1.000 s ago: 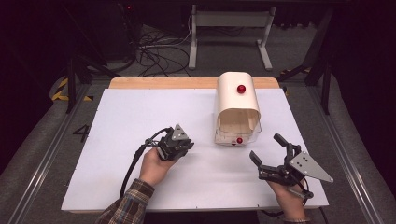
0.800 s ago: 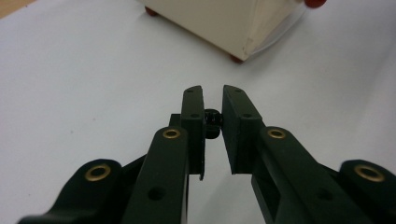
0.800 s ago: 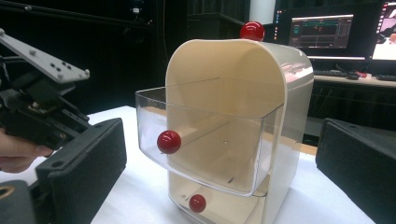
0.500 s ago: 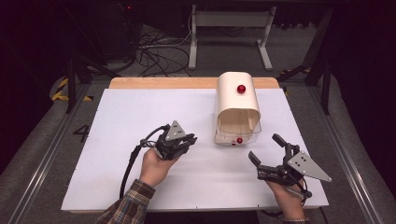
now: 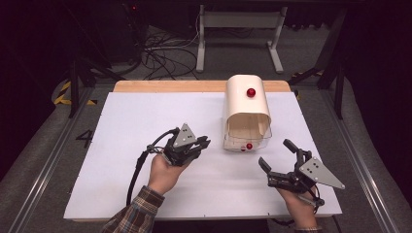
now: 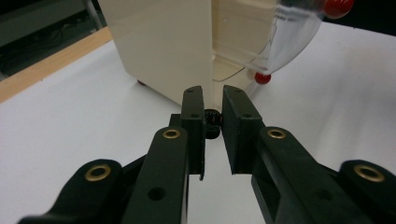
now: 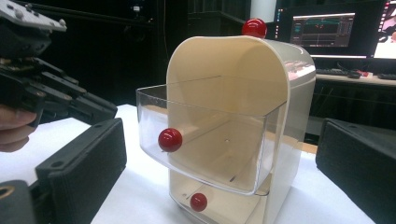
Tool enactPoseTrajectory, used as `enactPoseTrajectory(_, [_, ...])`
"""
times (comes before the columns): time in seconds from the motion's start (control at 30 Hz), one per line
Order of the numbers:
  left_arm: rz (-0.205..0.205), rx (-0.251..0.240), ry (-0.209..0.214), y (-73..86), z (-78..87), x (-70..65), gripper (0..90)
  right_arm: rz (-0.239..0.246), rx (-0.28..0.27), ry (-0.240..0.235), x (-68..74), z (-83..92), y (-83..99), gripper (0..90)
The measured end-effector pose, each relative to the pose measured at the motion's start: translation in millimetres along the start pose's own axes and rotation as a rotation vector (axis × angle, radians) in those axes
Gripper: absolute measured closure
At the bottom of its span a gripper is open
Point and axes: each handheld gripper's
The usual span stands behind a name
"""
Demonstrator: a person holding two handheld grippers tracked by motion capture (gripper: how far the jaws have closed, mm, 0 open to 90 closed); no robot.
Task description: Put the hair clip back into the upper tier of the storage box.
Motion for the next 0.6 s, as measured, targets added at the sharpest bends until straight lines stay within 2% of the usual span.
enactPoseTrajectory(0.07, [-0.018, -0.008, -0.003, -4.0, 1.5, -2.6, 79.9, -0.002, -0.002, -0.002, 0.0, 0.1, -0.2, 2.7])
enactPoseTrajectory(0.27, [-0.032, -0.031, 0.0, -13.8, 5.0, -7.4, 80.0, 0.001, -0.002, 0.0, -0.2, 0.3, -0.2, 2.8])
enactPoseTrajectory(0.6, [-0.006, -0.058, 0.012, -20.7, 8.6, -7.0, 80.0, 0.0, -0.002, 0.001, -0.4, 0.7, -0.4, 2.8])
Point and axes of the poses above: each handheld gripper's, and its own axes: z roughly backward along the jaws, y roughly out of its underside, x roughly to its left, and after that the axes turned 12 degrees about -y, right-handed
